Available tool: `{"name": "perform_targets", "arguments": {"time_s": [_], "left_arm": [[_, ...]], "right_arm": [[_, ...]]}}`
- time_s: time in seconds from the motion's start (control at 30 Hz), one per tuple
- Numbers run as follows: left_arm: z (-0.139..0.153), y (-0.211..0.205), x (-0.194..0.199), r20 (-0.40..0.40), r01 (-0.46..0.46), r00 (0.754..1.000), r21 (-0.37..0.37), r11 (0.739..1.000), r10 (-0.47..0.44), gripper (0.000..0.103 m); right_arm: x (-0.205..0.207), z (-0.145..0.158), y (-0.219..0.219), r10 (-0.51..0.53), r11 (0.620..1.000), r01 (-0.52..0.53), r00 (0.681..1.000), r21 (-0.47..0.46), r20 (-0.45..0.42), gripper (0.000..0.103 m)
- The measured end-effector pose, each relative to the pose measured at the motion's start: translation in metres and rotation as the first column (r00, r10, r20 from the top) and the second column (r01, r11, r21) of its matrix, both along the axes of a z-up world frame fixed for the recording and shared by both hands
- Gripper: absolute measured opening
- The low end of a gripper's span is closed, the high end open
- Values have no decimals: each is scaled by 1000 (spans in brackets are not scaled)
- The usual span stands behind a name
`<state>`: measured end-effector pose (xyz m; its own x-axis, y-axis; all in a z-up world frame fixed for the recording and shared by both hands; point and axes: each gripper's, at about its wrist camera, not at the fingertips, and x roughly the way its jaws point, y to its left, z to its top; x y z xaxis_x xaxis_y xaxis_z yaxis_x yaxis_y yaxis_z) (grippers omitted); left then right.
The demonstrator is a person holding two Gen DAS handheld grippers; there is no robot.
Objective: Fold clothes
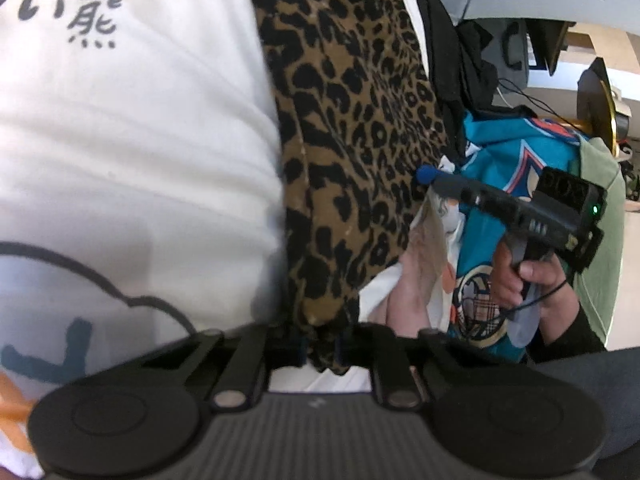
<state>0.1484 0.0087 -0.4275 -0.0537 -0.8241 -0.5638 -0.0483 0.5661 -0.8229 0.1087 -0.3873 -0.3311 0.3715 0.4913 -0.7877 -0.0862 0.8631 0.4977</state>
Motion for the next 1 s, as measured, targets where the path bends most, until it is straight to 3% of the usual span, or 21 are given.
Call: {"name": "perform_targets", "arguments": {"time_s": [0.3,0.57,1.0], "left_arm": [[21,16,3,41,7,999,4,1000,-7,5],[35,32,3,61,39,997,41,998,-42,5],[43,44,8,74,8,997,75,997,-14,5]], "right_arm": [[-12,3,-61,-193,976,197,980,-91,51,45],[-12,-1,-105,-332,928,338,941,-159,61,46],[21,-34,-111,-215,967,215,977,-135,17,47]]}}
